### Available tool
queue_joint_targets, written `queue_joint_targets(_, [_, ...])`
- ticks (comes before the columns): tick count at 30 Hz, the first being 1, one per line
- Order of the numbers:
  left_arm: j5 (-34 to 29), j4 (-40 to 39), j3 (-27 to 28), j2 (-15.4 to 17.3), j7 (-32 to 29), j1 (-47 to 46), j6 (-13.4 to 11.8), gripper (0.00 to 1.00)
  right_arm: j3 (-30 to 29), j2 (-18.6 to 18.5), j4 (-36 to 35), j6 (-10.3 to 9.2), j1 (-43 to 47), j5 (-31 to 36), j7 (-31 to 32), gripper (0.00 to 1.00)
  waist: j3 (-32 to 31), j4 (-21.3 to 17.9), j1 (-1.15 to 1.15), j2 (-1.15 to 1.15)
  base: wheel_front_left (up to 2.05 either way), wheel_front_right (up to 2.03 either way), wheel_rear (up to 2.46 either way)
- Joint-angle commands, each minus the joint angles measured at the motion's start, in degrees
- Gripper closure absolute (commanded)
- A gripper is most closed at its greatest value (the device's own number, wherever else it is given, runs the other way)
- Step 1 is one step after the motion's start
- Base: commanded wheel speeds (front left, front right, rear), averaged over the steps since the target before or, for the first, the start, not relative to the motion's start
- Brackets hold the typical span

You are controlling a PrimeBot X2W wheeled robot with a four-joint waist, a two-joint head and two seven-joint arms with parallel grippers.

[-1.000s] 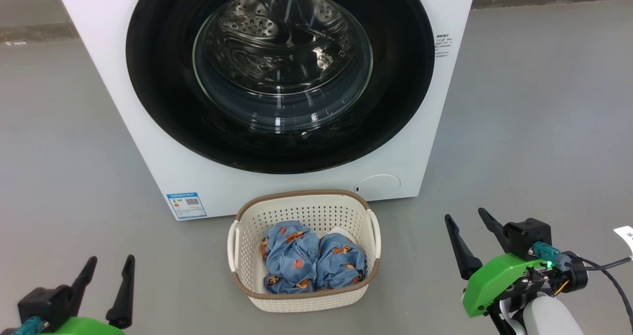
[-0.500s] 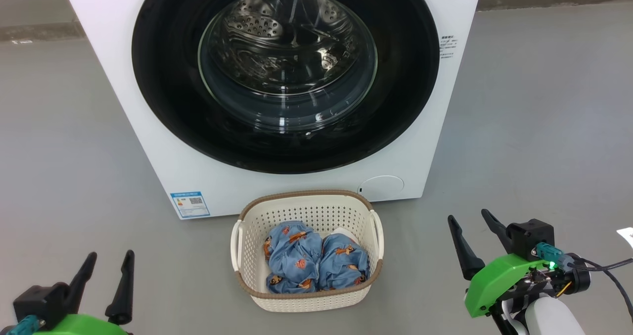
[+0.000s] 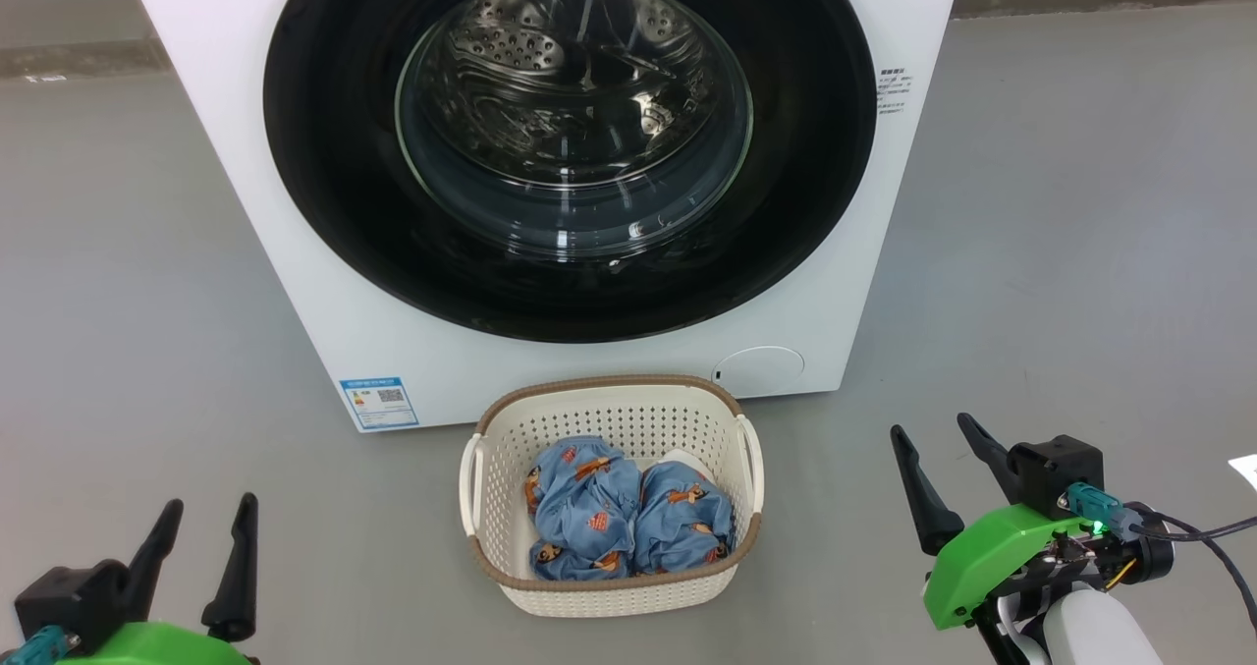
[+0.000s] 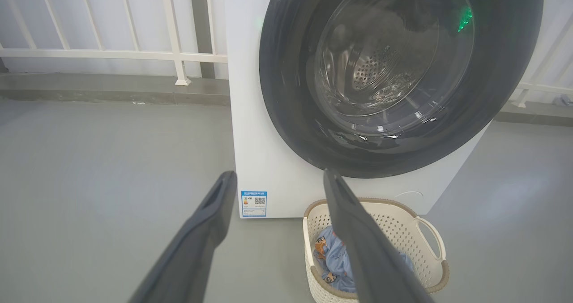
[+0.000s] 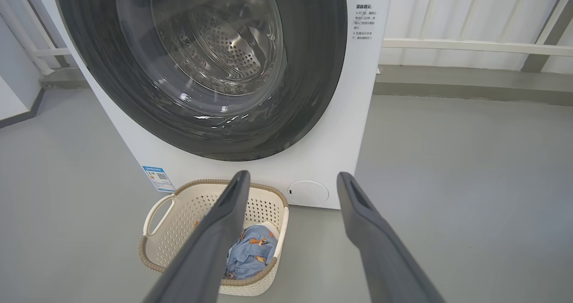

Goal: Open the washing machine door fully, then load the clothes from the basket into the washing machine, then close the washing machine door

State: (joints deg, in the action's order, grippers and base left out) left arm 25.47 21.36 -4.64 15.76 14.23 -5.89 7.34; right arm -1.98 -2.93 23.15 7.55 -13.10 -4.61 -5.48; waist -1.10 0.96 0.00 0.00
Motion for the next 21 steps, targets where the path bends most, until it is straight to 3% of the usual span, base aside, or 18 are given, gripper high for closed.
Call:
queue_joint_targets(1, [-0.4, -1.0, 2.3, 2.3, 0.8, -2.3, 0.1, 0.00, 1.5, 0.0, -1.3, -0.06, -1.9, 0.3, -0.6, 0.00, 0.0, 0.0, 0.00, 0.00, 0.00, 0.00, 0.00])
queue_joint_targets(11, [-2.7, -1.1, 3.1, 2.0, 0.8, -2.4, 0.1, 0.00, 1.2, 0.0, -1.0, -0.06, -2.1, 0.5, -0.7, 0.00, 0.3, 0.1, 0.00, 0.00, 0.25, 0.25, -0.50])
queue_joint_targets(21, [-3.2, -1.1, 3.4, 1.8, 0.8, -2.6, 0.1, 0.00, 0.6, 0.0, -1.0, -0.06, -2.1, 0.9, -1.0, 0.00, 0.6, 0.4, 0.00, 0.00, 1.00, 1.00, -2.00])
